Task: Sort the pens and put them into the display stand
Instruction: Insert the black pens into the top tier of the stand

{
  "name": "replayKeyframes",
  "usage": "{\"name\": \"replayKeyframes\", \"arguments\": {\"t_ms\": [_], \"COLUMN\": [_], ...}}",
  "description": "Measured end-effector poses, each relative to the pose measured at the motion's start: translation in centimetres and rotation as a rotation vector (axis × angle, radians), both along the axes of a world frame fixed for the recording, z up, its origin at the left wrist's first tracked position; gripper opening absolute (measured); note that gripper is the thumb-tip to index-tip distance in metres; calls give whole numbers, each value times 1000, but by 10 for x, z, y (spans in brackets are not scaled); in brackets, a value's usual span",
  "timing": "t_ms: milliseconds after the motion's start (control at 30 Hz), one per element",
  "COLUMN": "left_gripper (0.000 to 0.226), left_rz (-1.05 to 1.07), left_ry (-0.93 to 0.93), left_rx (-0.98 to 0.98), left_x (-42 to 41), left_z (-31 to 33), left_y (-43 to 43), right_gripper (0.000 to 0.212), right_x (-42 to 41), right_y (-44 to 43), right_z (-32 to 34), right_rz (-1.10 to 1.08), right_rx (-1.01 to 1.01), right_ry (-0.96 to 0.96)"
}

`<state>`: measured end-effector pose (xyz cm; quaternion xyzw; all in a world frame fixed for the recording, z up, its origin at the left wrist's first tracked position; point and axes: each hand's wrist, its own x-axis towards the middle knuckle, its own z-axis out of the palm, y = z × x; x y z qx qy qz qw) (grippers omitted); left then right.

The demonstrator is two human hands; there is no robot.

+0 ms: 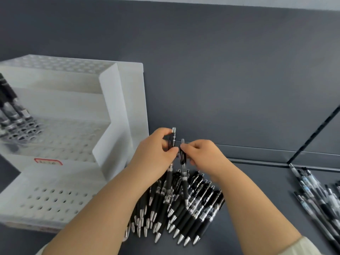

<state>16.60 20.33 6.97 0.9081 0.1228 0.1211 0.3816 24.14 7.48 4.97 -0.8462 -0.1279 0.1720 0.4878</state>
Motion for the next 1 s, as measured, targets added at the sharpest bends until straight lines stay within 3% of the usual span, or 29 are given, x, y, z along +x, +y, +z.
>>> {"name": "replayKeyframes", "arguments": {"t_ms": [133, 333, 600, 800, 1000], "left_gripper": [31, 19, 28, 27, 32], "left_rz": [-5, -49, 53, 71, 76], "left_ry": [-157, -364, -615, -694, -700], "left_rx": [-107, -178, -306, -371, -407], "left_x": [-24, -79, -152, -180, -193], "left_z": [26, 74, 100, 100, 96], "left_y": [12, 51, 140, 197, 244], "right_gripper": [10, 9, 10, 9, 12], "right_x": [-22, -67, -132, -165, -179], "right_y": [4, 29, 100, 160, 197], "right_z": [32, 90, 146, 156, 153], "right_rz": [-34, -39, 83, 68, -103], "right_rx": [182, 366, 572, 630, 756], "right_ry": [-99, -247, -396, -515, -615]}}
